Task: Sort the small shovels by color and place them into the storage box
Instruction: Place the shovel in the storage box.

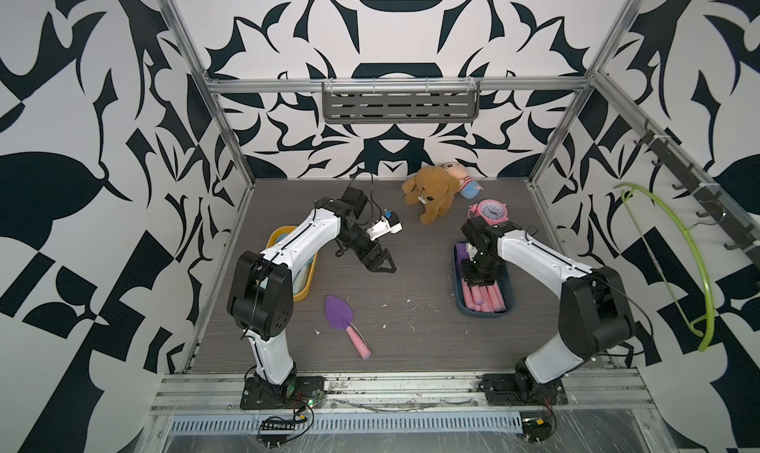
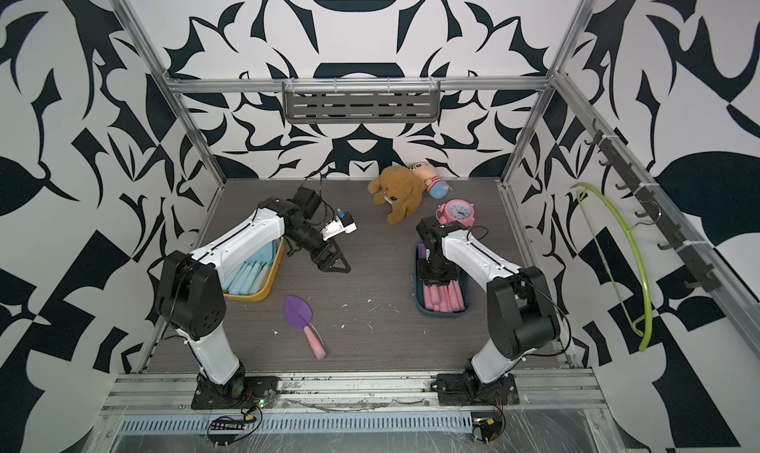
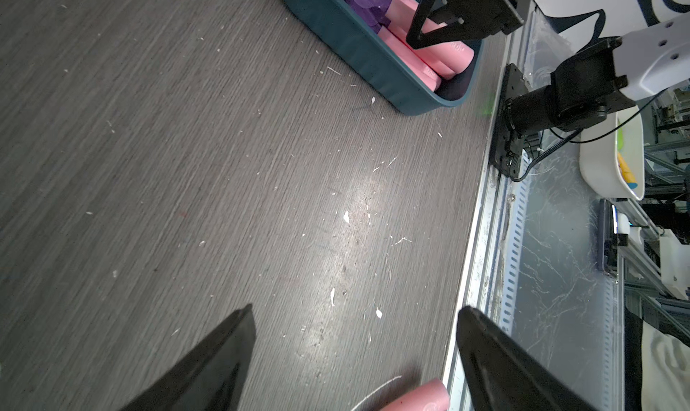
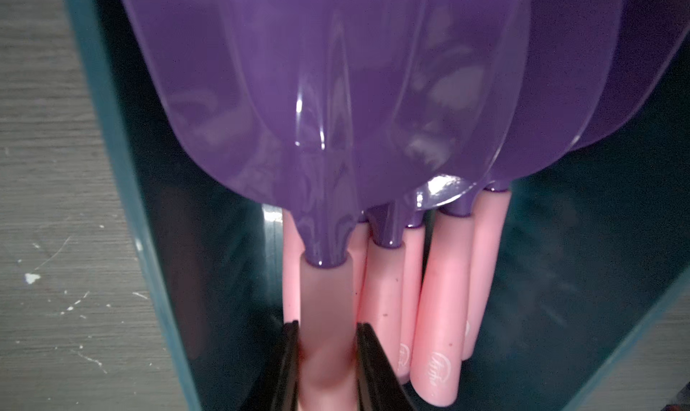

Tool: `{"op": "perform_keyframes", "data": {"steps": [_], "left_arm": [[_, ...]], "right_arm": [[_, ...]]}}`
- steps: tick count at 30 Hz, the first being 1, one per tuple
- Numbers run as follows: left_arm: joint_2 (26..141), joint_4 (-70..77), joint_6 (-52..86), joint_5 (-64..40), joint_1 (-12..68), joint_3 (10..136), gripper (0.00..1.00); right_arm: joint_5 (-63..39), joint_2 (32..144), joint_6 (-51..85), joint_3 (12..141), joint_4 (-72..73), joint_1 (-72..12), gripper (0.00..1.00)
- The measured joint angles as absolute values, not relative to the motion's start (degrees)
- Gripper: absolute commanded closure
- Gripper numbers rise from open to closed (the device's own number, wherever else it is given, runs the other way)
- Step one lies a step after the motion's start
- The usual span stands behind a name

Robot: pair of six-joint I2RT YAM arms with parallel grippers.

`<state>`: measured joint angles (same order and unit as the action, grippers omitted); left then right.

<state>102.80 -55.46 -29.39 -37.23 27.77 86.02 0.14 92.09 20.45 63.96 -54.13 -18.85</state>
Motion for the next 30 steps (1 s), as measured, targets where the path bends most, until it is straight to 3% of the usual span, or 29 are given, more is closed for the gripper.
{"op": "perform_keyframes", "data": {"steps": [4,12,30], "left_arm": [[102.48,-55.35,-29.39,-37.01,27.77,85.93,0.08],[102.43,-55.31,-29.39,-36.80,27.77,85.93,0.08],[101.08,-55.33,-29.67,-35.99,27.77,85.30,0.08]], "right_arm": [[0.34,92.33,21.32,63.00,-52.95,-18.85,0.75],[1.23,92.29,22.61,61.43,-52.66,-18.85,0.67],[1.63,92.58,21.34,64.55,-52.49,-18.85,0.70]]}}
